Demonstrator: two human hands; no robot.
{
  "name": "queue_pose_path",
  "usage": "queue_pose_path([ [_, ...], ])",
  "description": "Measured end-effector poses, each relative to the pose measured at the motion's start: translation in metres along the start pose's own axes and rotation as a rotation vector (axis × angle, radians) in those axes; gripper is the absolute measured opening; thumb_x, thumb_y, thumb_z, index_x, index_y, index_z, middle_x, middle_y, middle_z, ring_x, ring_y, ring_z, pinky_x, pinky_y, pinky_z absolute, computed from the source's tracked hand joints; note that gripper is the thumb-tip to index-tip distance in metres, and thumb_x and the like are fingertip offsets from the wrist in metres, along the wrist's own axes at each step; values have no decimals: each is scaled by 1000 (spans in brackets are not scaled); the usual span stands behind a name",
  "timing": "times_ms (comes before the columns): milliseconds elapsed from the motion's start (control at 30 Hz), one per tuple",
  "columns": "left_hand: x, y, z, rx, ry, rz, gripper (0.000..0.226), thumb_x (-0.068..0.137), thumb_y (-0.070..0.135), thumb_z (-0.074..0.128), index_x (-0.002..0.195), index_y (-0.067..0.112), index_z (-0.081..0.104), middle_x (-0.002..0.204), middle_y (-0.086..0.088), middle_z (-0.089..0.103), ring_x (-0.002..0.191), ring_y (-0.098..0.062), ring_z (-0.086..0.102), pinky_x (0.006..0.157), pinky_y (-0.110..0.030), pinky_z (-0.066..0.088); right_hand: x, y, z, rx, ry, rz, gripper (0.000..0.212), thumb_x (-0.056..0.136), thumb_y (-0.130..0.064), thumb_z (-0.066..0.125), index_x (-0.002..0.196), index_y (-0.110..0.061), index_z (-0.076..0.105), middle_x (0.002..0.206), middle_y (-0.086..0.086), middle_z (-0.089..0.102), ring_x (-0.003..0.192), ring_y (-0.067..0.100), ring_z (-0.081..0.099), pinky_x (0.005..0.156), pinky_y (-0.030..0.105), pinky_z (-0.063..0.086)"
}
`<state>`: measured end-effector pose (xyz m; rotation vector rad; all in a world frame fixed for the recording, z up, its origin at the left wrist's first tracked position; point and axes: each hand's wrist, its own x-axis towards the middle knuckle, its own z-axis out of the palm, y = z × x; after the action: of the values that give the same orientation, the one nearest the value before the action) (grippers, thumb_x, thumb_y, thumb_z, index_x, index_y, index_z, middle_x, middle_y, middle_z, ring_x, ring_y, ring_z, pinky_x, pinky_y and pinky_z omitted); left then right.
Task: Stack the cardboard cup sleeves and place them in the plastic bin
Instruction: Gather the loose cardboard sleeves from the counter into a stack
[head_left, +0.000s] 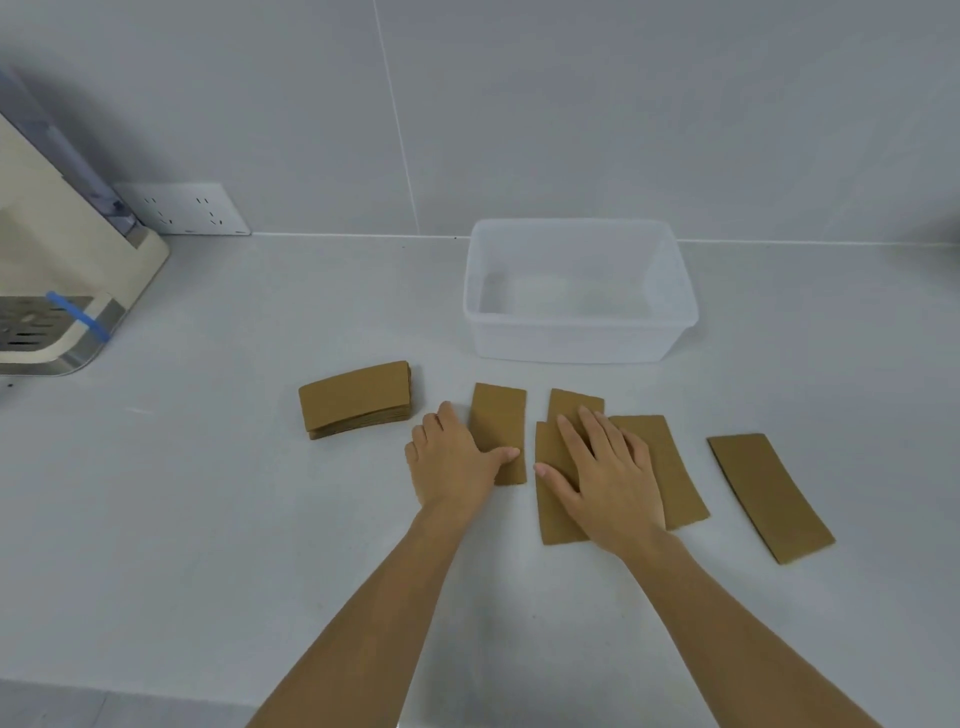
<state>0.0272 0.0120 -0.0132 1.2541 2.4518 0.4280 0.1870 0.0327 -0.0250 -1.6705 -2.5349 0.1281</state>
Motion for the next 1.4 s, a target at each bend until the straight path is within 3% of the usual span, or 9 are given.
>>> queue_pose_path([
  [133, 7, 11, -5, -61, -89, -130, 87, 64, 47, 77, 127, 5, 35, 132, -13, 51, 123, -30, 45, 99, -39, 33, 0, 0, 0, 4, -8, 2, 68, 85, -59, 25, 128, -14, 54, 133, 14, 56, 122, 29, 52, 99, 45, 41],
  [400, 17, 10, -11, -169, -232, -156, 64, 62, 42, 80, 110, 12, 49, 117, -8, 59, 111, -29, 52, 95, -43, 44, 0, 1, 3, 3, -11, 9, 68, 86, -59, 25, 131, -15, 50, 137, 13, 52, 127, 27, 48, 103, 44, 37],
  [567, 16, 3, -14, -485, -279, -167, 49, 64, 27, 80, 101, 13, 51, 108, -7, 61, 102, -28, 57, 90, -46, 49, -1, 0, 3, 4, -12, 11, 68, 86, -60, 24, 131, -15, 50, 137, 12, 53, 127, 26, 49, 103, 44, 37],
  [733, 16, -2, -20, -723, -280, -142, 22, 79, 13, 66, 95, 11, 51, 96, -6, 60, 80, -17, 57, 65, -27, 48, 1, 1, 5, 21, -14, 3, 72, 85, -62, 19, 135, -17, 44, 143, 10, 45, 133, 25, 40, 108, 43, 29],
  [867, 16, -6, -21, -805, -229, -158, 10, 83, 10, 59, 88, 15, 52, 90, -7, 64, 77, -18, 61, 62, -27, 48, 3, 3, 7, 76, -37, 15, 71, 85, -64, 24, 142, -21, 31, 152, 6, 31, 140, 21, 25, 113, 40, 17],
  [933, 14, -7, -21, -894, -201, -195, 12, 83, 6, 56, 87, 17, 52, 87, -6, 67, 74, -17, 65, 65, -30, 52, 2, 2, 8, 99, -36, 41, 72, 85, -64, 31, 143, -21, 28, 152, 5, 29, 141, 21, 22, 112, 40, 15],
  [1067, 11, -9, -20, -1063, -248, -201, 26, 86, 0, 52, 94, 24, 50, 97, -5, 69, 85, -21, 69, 81, -42, 54, -7, -8, 5, 172, 73, 132, 73, 82, -60, 47, 136, -11, 41, 144, 12, 43, 135, 27, 36, 107, 46, 26],
  [1233, 7, -11, -21, -1355, -373, -201, 51, 86, -11, 47, 121, 27, 44, 105, -7, 69, 92, -23, 69, 72, -43, 58, -19, -20, 8, 138, 65, 214, 79, 80, -65, 43, 137, -11, 38, 144, 11, 43, 133, 26, 37, 106, 43, 28],
  [1400, 2, -16, -20, -1582, -514, -195, 55, 86, -14, 43, 124, 26, 48, 114, -11, 66, 101, -26, 66, 73, -45, 58, -26, -31, 12, 101, -9, 294, 78, 84, -64, 34, 143, -14, 22, 152, 13, 26, 139, 23, 25, 109, 40, 21],
])
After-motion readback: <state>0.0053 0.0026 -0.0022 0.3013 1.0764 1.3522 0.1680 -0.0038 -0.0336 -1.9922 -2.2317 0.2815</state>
